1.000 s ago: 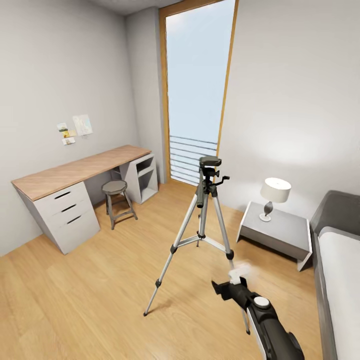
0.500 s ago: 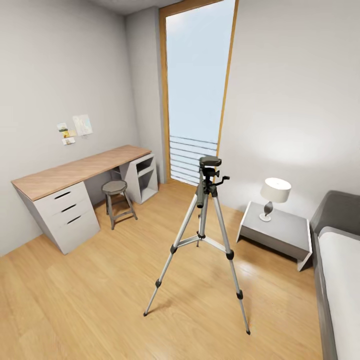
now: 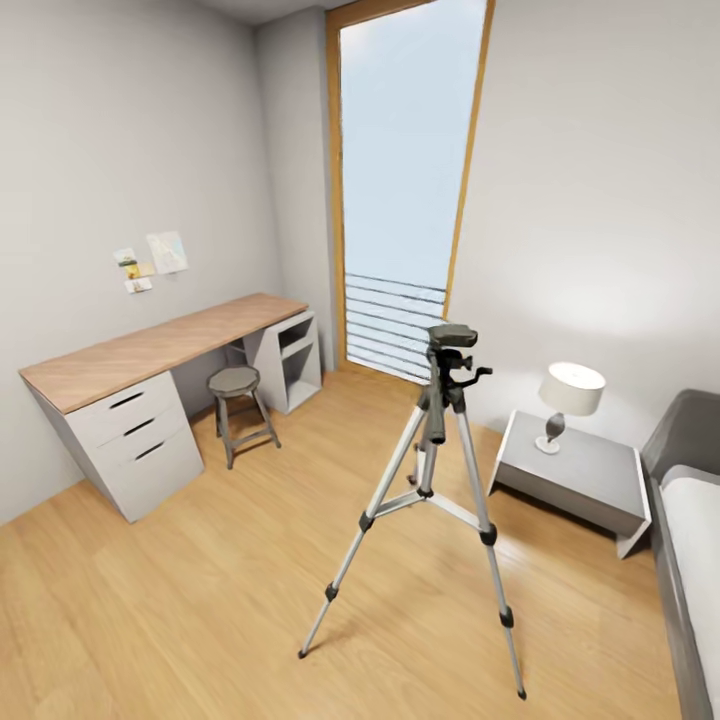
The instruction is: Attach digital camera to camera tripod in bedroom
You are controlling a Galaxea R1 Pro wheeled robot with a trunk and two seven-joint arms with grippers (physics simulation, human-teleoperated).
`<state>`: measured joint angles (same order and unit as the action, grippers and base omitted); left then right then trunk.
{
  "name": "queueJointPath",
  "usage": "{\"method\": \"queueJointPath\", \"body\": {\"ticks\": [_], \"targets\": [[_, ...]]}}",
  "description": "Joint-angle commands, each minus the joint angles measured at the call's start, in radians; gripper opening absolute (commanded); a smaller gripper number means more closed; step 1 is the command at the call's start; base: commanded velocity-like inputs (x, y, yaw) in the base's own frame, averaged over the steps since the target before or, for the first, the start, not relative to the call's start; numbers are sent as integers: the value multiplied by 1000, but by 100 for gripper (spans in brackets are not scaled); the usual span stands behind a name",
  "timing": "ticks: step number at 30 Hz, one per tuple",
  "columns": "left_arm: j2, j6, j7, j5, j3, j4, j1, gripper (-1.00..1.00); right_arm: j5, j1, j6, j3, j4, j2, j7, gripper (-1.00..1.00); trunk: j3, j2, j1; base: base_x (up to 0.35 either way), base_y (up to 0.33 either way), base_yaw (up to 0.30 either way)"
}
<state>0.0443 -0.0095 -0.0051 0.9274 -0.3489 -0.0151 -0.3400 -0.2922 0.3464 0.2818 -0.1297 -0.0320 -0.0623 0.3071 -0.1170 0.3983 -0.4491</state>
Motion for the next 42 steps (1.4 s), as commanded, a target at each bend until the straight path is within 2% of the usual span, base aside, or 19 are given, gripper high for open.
{"method": "queueJointPath", "body": {"ticks": [1, 10, 17, 28, 33, 42], "targets": [[0, -1, -1, 7, -9, 0, -1, -100, -10, 0, 6, -9, 8, -1, -1, 100, -2, 2, -1, 240, 270, 0], [0, 3, -1, 7, -8, -2, -1, -100, -11, 0, -4, -6, 29, 2, -34, 100, 0, 2, -1, 226, 286, 95], [-1, 3, -1, 0, -9, -2, -1, -100, -9, 0, -72, -7, 33, 1, -63, 100, 1, 2, -1, 195, 313, 200], [-3, 1, -1, -7, -13, -3, -1, -100, -6, -1, -184, -8, 64, -3, -72, 100, 1, 2, -1, 148, 330, 25], [-3, 2, -1, -7, -13, -3, -1, -100, -4, -1, -202, -8, 65, -2, -85, 100, 1, 2, -1, 118, 336, -116], [-3, 2, -1, -7, -13, -3, -1, -100, -4, -1, -210, -10, 66, -1, -98, 100, 1, 2, -1, 112, 336, -275]]}}
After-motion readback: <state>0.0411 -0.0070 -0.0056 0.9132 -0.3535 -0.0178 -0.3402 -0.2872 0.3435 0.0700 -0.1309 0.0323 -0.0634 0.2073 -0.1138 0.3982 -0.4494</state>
